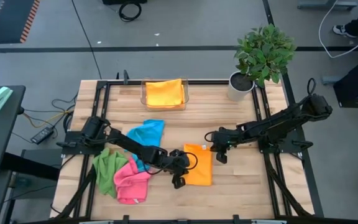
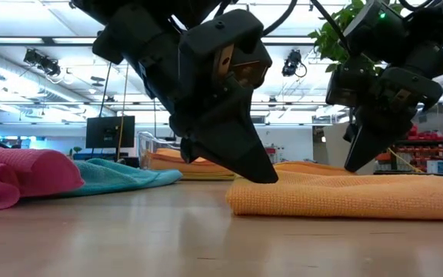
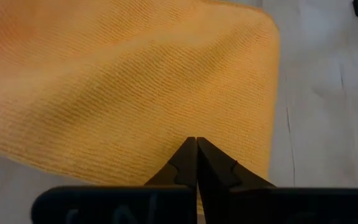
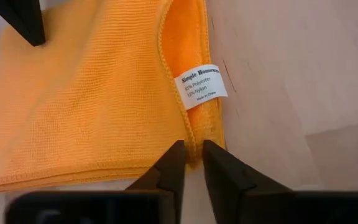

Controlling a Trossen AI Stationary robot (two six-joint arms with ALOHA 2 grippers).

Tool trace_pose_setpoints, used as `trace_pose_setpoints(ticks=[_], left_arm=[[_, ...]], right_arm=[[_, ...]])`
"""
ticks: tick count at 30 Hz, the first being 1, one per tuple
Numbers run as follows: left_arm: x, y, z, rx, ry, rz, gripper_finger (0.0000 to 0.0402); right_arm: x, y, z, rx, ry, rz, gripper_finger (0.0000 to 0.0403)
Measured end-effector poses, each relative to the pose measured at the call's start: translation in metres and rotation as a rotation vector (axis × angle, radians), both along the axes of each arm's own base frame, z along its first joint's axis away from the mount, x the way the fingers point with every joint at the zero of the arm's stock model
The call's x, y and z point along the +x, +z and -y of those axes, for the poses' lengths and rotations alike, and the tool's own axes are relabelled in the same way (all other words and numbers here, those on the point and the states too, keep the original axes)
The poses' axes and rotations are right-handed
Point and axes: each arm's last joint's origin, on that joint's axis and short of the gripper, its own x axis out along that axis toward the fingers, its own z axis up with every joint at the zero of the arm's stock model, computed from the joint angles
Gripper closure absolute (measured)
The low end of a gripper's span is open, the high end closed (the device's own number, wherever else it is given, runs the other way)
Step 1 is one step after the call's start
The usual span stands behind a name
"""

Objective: Fold microfiber towels
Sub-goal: Fold the orange microfiber towel

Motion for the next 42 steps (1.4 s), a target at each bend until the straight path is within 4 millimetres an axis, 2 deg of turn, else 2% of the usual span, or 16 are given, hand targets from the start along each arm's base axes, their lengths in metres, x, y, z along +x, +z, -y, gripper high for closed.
trace_pose_setpoints(ticks=[4, 9, 17, 23, 27, 30, 34, 38, 40, 42], left_arm=[[0.0, 0.0, 0.0, -0.002, 0.002, -0.001, 0.0378], [-0.001, 0.0, 0.001, -0.002, 0.002, -0.008, 0.0394], [-0.005, -0.003, 0.003, -0.006, 0.011, -0.049, 0.0378], [-0.006, -0.003, 0.006, -0.006, 0.006, -0.051, 0.0395], [-0.005, -0.002, 0.006, -0.012, 0.006, -0.033, 0.0386], [0.0, 0.007, 0.002, -0.022, 0.011, 0.006, 0.0378], [0.008, 0.024, -0.009, -0.007, 0.014, 0.061, 0.0389], [0.01, 0.042, -0.035, 0.041, 0.045, 0.095, 0.0395], [0.012, 0.043, -0.055, 0.083, 0.079, 0.074, 0.0393], [0.013, 0.033, -0.073, 0.106, 0.096, 0.041, 0.0394]], right_arm=[[0.0, 0.0, 0.0, -0.007, -0.008, -0.002, 0.0373], [0.0, 0.0, 0.005, -0.02, -0.035, 0.0, 0.0398], [0.001, 0.0, 0.013, 0.005, -0.07, -0.002, 0.04], [-0.001, -0.002, 0.02, 0.03, -0.135, -0.037, 0.0399], [0.0, 0.0, 0.025, 0.032, -0.156, -0.035, 0.0381], [0.007, 0.007, 0.028, 0.028, -0.164, -0.006, 0.0361], [0.013, 0.018, 0.036, 0.022, -0.188, -0.022, 0.0328], [0.019, 0.032, 0.037, 0.099, -0.205, -0.067, 0.0301], [0.024, 0.037, 0.02, 0.198, -0.175, -0.025, 0.03], [0.026, 0.04, -0.008, 0.216, -0.172, 0.013, 0.0313]])
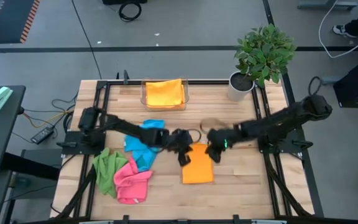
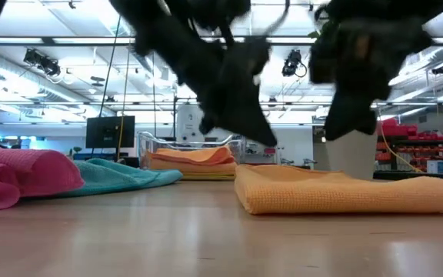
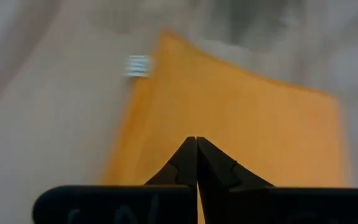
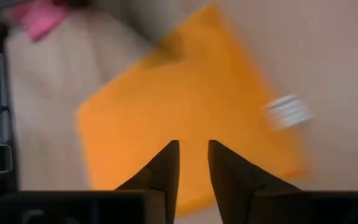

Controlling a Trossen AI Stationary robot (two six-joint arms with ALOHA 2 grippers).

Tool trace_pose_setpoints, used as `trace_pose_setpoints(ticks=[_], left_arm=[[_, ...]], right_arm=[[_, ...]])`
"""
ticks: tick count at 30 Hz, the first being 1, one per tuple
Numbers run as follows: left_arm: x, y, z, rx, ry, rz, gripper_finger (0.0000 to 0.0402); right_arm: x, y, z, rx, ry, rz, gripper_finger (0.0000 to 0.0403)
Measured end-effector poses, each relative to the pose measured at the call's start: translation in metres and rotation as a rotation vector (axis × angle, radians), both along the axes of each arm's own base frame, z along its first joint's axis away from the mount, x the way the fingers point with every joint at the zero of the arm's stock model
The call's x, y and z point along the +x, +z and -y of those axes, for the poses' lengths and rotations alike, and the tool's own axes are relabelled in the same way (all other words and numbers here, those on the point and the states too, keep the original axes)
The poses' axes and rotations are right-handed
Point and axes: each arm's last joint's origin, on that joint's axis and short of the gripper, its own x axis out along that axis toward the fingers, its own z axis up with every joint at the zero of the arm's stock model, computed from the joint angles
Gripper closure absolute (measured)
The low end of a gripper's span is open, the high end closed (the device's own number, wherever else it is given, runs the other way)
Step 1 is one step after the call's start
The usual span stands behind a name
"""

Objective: Fold microfiber towels
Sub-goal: Fold the orange microfiber towel

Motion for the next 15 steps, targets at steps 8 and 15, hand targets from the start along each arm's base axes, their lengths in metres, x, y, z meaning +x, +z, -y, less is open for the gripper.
trace_pose_setpoints(ticks=[8, 15], left_arm=[[0.0, -0.043, -0.036, -0.034, -0.05, -0.117, 0.0395], [-0.004, -0.045, -0.045, -0.056, -0.006, -0.141, 0.0392]], right_arm=[[-0.011, -0.023, -0.092, -0.027, -0.18, 0.1, 0.0395], [-0.004, -0.069, -0.096, -0.078, -0.243, -0.032, 0.0396]])
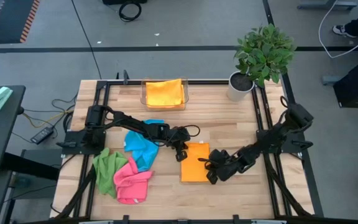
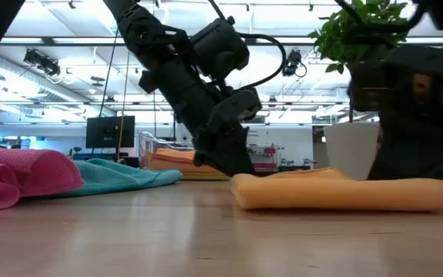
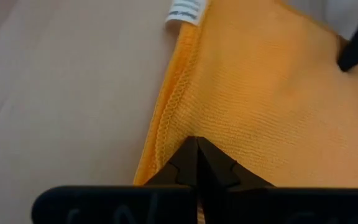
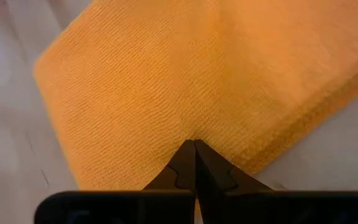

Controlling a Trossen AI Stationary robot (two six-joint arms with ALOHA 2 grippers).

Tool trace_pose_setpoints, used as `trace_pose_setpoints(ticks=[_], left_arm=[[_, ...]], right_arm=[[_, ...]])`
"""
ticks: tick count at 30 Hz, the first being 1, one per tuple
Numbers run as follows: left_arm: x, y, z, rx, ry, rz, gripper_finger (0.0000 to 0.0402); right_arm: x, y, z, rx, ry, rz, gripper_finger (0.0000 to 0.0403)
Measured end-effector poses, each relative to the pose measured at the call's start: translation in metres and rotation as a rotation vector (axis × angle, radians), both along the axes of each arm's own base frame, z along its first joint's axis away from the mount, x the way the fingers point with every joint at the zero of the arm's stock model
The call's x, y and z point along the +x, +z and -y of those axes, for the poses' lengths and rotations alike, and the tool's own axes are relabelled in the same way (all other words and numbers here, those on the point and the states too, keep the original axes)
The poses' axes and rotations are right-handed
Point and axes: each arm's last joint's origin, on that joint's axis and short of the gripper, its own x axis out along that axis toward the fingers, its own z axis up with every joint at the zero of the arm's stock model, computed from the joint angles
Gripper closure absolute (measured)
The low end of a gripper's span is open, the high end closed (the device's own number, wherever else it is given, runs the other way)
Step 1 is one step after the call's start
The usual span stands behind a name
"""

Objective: Fold microfiber towels
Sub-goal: Fold the orange microfiber towel

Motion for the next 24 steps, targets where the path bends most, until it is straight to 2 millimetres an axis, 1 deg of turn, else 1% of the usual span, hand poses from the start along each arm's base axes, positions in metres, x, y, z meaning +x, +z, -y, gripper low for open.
trace_pose_setpoints(ticks=[3, 6, 8, 10, 12, 14, 16, 17, 19, 21, 22, 24], left_arm=[[-0.005, 0.003, -0.003, -0.007, 0.025, -0.047, 0.0396], [-0.012, 0.003, -0.004, -0.023, 0.057, -0.126, 0.0394], [-0.015, 0.003, -0.004, -0.035, 0.077, -0.152, 0.0388], [-0.017, 0.006, -0.002, -0.044, 0.087, -0.166, 0.0384], [-0.02, 0.014, 0.0, -0.053, 0.102, -0.159, 0.0387], [-0.025, 0.024, 0.0, -0.046, 0.112, -0.153, 0.0394], [-0.028, 0.047, -0.003, -0.007, 0.148, -0.088, 0.0396], [-0.031, 0.064, -0.006, 0.02, 0.175, -0.04, 0.0395], [-0.039, 0.093, -0.013, 0.079, 0.244, 0.041, 0.0387], [-0.05, 0.12, -0.018, 0.124, 0.265, 0.108, 0.038], [-0.054, 0.133, -0.019, 0.146, 0.247, 0.159, 0.0379], [-0.067, 0.16, -0.017, 0.203, 0.174, 0.237, 0.0379]], right_arm=[[0.006, -0.002, 0.012, -0.04, 0.032, -0.032, 0.0397], [0.011, 0.005, 0.037, -0.117, 0.112, -0.086, 0.0397], [0.015, 0.011, 0.063, -0.166, 0.159, -0.123, 0.0397], [0.017, 0.018, 0.093, -0.202, 0.206, -0.152, 0.0397], [0.018, 0.028, 0.126, -0.226, 0.228, -0.147, 0.0397], [0.016, 0.041, 0.158, -0.228, 0.227, -0.104, 0.0398], [0.008, 0.052, 0.183, -0.205, 0.228, -0.066, 0.0398], [0.005, 0.059, 0.193, -0.188, 0.232, -0.045, 0.0398], [-0.003, 0.074, 0.204, -0.153, 0.254, -0.017, 0.0398], [-0.009, 0.088, 0.204, -0.123, 0.283, -0.01, 0.0398], [-0.012, 0.094, 0.2, -0.105, 0.303, -0.009, 0.0398], [-0.016, 0.103, 0.185, -0.058, 0.352, 0.012, 0.0398]])
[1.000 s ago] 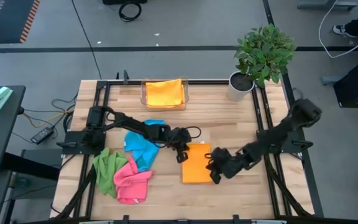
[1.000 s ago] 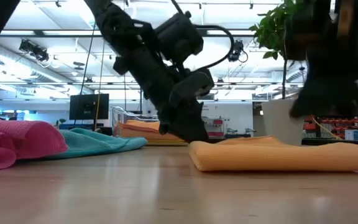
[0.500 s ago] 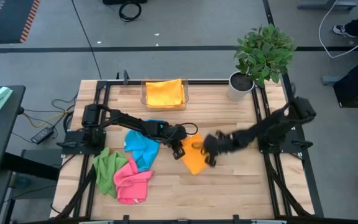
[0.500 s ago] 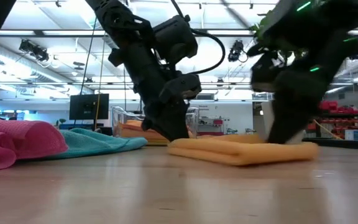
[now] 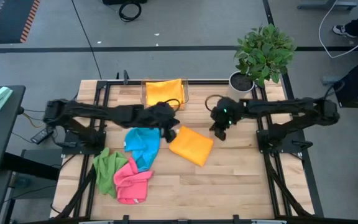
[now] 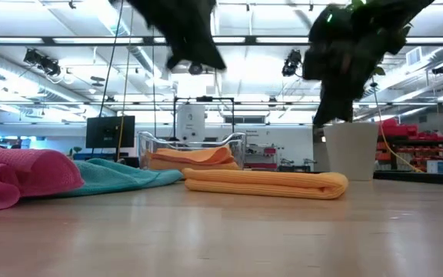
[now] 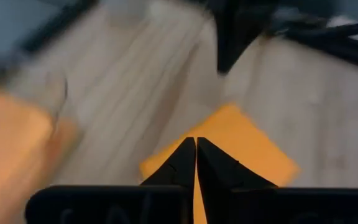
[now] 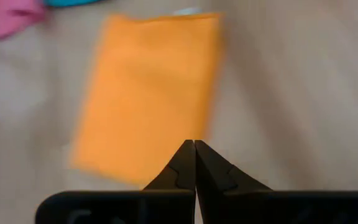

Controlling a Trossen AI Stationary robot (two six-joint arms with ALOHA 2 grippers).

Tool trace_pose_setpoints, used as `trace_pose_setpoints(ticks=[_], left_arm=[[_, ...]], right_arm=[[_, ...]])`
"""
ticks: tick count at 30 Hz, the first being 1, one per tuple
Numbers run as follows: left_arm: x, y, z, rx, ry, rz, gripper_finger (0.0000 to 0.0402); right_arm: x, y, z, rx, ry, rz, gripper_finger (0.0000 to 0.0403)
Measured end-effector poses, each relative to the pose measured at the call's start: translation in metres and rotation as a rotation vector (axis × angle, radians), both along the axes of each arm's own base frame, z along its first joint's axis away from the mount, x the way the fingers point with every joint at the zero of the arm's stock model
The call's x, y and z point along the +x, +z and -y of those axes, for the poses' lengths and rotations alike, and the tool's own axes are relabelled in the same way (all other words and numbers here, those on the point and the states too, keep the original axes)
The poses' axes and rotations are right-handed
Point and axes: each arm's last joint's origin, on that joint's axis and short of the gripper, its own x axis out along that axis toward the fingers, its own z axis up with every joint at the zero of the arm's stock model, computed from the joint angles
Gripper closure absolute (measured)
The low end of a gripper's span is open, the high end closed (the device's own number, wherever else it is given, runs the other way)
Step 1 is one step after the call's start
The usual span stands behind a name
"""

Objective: Fold microfiber towels
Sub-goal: Fold the orange microfiber towel, then put the orange microfiber towel into the transparent bin

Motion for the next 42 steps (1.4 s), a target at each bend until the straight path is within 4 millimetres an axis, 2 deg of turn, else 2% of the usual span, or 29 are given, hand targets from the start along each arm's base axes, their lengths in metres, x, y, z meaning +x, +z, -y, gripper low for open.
trace_pose_setpoints(ticks=[2, 4, 8, 11, 12, 16, 18, 20, 22, 26, 32, 34, 38, 40, 42], left_arm=[[-0.013, 0.014, 0.008, 0.077, -0.104, 0.008, 0.0387], [-0.022, 0.009, 0.015, 0.115, -0.193, -0.041, 0.0394], [-0.024, -0.032, 0.029, 0.09, -0.277, -0.024, 0.0393], [-0.022, -0.077, 0.036, 0.072, -0.287, -0.011, 0.0395], [-0.021, -0.09, 0.037, 0.074, -0.291, -0.01, 0.0396], [-0.008, -0.11, 0.038, 0.124, -0.317, 0.043, 0.0393], [-0.004, -0.129, 0.037, 0.157, -0.34, -0.048, 0.0394], [0.001, -0.139, 0.037, 0.175, -0.361, -0.098, 0.0396], [0.012, -0.14, 0.038, 0.172, -0.36, -0.094, 0.0396], [0.02, -0.151, 0.037, 0.151, -0.353, -0.21, 0.0392], [0.041, -0.133, 0.039, 0.152, -0.358, -0.172, 0.0396], [0.052, -0.116, 0.04, 0.22, -0.406, -0.136, 0.0389], [0.06, -0.066, 0.031, 0.378, -0.419, -0.188, 0.0377], [0.051, -0.048, 0.021, 0.425, -0.443, -0.269, 0.038], [0.045, -0.031, 0.011, 0.435, -0.467, -0.246, 0.0389]], right_arm=[[0.0, 0.003, -0.026, 0.029, 0.03, 0.005, 0.0398], [-0.001, -0.002, -0.056, 0.008, 0.02, -0.019, 0.0398], [0.002, -0.022, -0.11, -0.055, -0.062, 0.04, 0.0398], [0.001, -0.04, -0.129, -0.058, -0.115, 0.025, 0.0398], [0.002, -0.045, -0.131, -0.061, -0.131, 0.019, 0.0398], [0.007, -0.059, -0.13, -0.063, -0.148, 0.041, 0.0398], [0.009, -0.07, -0.124, -0.079, -0.149, 0.049, 0.0398], [0.013, -0.077, -0.117, -0.107, -0.149, 0.06, 0.0398], [0.016, -0.081, -0.11, -0.135, -0.138, 0.065, 0.0398], [0.02, -0.088, -0.096, -0.184, -0.067, 0.024, 0.0398], [0.021, -0.089, -0.063, -0.186, -0.043, -0.029, 0.0398], [0.019, -0.082, -0.05, -0.187, -0.051, -0.018, 0.0398], [0.018, -0.054, -0.027, -0.171, -0.083, 0.028, 0.0398], [0.014, -0.036, -0.02, -0.149, -0.091, 0.041, 0.0398], [0.008, -0.019, -0.022, -0.111, -0.067, 0.047, 0.0398]])
